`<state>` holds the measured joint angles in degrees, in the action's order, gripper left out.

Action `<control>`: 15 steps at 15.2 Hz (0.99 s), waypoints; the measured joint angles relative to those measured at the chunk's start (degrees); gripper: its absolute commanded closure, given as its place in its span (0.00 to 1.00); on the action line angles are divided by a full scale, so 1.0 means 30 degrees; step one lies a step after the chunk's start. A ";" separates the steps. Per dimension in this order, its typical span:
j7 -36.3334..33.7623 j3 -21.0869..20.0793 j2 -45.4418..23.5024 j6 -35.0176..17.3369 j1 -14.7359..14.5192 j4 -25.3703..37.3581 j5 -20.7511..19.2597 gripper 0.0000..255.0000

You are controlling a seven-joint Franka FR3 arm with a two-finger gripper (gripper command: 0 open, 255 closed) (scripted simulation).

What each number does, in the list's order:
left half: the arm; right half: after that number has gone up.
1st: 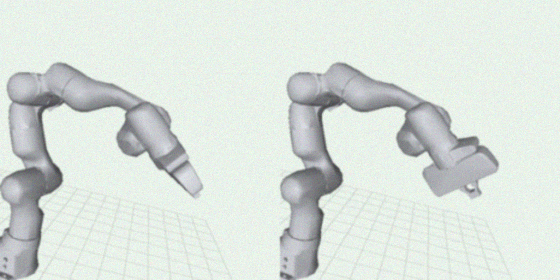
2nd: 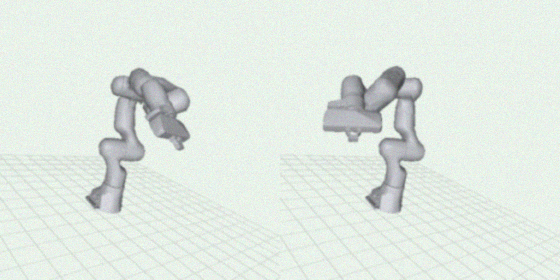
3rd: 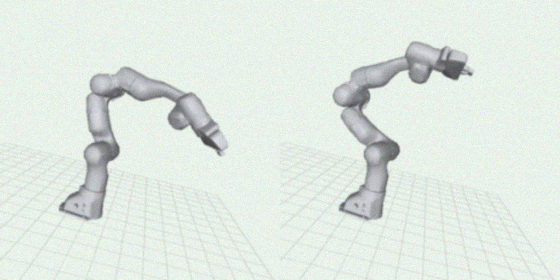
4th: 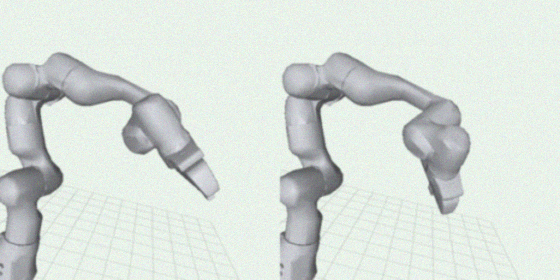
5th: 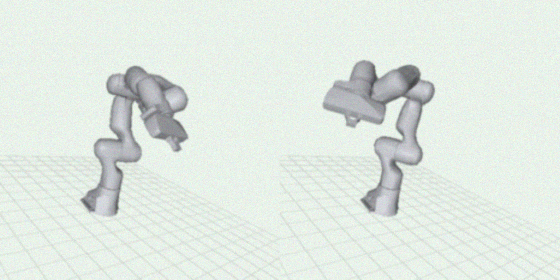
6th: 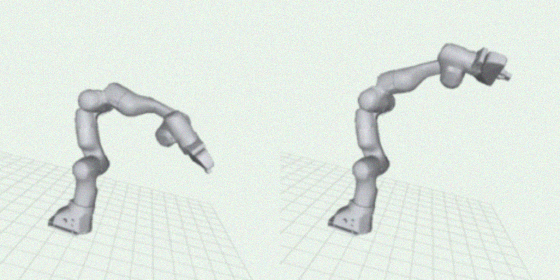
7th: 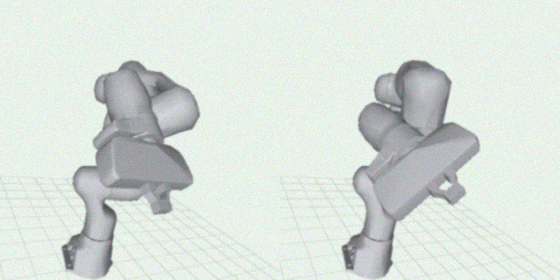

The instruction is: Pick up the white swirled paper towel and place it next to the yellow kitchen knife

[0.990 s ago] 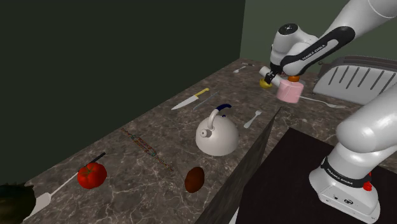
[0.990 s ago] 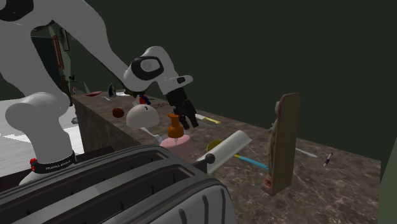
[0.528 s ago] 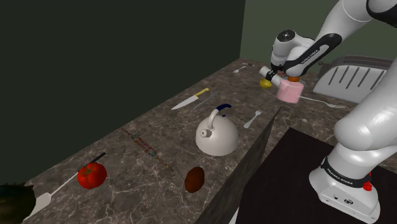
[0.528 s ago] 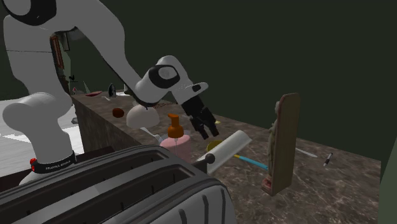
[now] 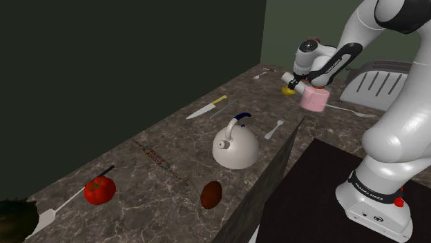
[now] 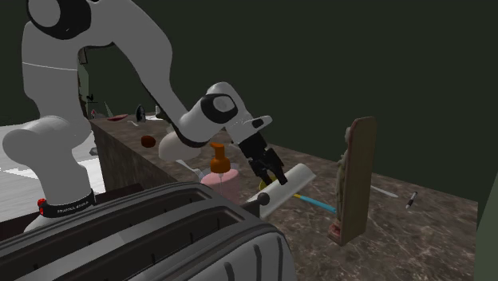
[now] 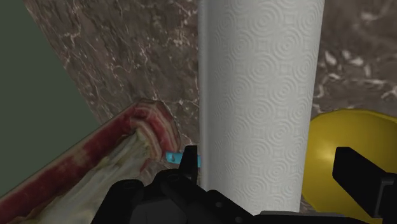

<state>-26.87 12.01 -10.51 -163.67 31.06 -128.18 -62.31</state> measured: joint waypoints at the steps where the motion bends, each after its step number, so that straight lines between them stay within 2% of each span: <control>1: -0.0004 0.0019 -0.0173 -0.0061 0.0028 0.0133 -0.0010 0.00; 7: -0.0037 0.0053 -0.0343 -0.0148 0.0058 0.0263 -0.0058 0.00; 8: -0.0037 0.0053 -0.0343 -0.0148 0.0058 0.0263 -0.0058 1.00; 15: -0.0043 0.0047 -0.0346 -0.0148 0.0051 0.0277 -0.0057 1.00</control>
<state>-27.00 12.15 -11.55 -164.11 31.22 -127.35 -62.48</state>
